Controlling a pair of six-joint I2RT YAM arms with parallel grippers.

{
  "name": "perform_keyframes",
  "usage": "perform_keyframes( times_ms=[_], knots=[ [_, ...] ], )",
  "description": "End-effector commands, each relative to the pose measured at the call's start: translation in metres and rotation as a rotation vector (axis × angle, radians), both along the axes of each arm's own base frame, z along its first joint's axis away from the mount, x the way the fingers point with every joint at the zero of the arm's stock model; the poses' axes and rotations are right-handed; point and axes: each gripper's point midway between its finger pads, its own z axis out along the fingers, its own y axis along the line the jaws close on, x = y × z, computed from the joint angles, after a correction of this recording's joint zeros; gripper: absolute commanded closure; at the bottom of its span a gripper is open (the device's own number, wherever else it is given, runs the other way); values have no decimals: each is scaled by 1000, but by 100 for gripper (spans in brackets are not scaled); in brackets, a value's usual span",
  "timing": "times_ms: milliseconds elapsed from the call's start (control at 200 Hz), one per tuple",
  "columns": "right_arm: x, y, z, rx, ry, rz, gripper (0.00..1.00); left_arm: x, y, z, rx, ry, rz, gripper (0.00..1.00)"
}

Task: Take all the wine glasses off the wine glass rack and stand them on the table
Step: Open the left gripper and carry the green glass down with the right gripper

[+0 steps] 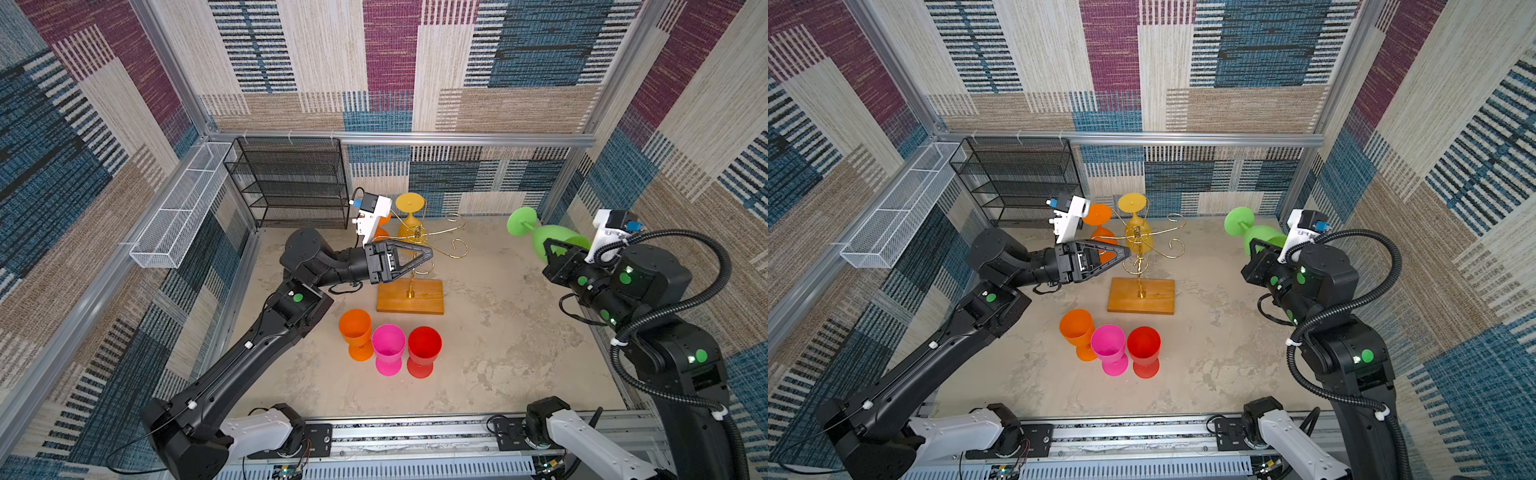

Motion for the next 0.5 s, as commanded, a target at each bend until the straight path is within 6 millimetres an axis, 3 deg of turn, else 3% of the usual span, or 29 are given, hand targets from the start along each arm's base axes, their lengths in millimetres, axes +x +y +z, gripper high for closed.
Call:
perform_keyframes(
  times_ms=[0, 155, 336, 491],
  knots=[
    [-9, 19, -61, -33, 238, 117, 100, 3, 6, -31, 149, -51, 72, 52],
    [-14, 33, -118, -42, 418, 203, 100, -1, 18, -28, 167, -87, 112, 52],
    [-28, 44, -149, -65, 543, 261, 100, 1, 26, -27, 195, -100, 139, 52],
    [-48, 75, -174, -81, 654, 371, 100, 4, 32, -27, 200, -105, 158, 52]
  ],
)
